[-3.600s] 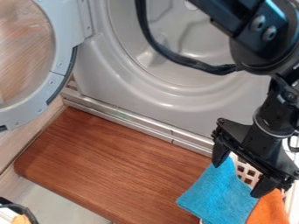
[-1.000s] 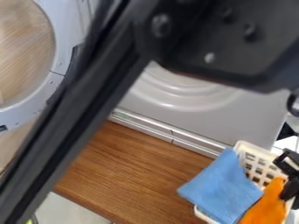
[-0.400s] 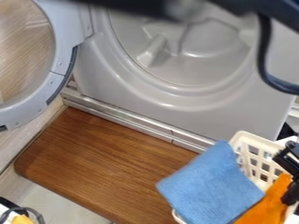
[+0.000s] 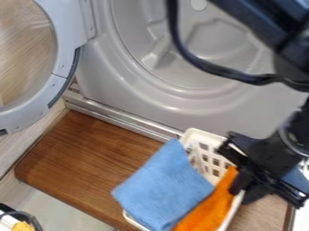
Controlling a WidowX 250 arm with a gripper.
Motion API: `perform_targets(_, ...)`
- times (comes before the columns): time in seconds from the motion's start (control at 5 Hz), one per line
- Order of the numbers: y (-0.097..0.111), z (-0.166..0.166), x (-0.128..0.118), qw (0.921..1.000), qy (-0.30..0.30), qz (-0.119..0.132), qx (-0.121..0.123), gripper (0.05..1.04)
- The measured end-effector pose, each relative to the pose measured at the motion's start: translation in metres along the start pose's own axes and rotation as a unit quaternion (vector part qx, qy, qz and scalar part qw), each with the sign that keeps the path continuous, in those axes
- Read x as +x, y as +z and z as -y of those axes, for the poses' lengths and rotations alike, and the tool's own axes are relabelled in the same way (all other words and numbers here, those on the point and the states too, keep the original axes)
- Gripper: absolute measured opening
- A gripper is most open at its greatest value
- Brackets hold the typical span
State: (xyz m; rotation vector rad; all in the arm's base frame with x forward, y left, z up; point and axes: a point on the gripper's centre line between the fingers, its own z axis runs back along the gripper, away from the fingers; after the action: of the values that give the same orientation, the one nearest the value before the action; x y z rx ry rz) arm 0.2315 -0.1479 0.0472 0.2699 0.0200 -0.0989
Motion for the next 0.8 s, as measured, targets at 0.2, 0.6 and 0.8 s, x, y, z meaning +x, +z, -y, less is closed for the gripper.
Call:
perform_targets(0.2,-0.011,-0.026,0.003,1.0000,0.002,-0.003,0.007,0.090)
perform_targets(0.6,-0.034,-0.068,0.012,0.9993,-0.032,-0.007,0.017,0.090)
perform_targets(0.8,-0.046,-0.087,0.009,0.9987,-0.044,-0.015,0.022,0.090)
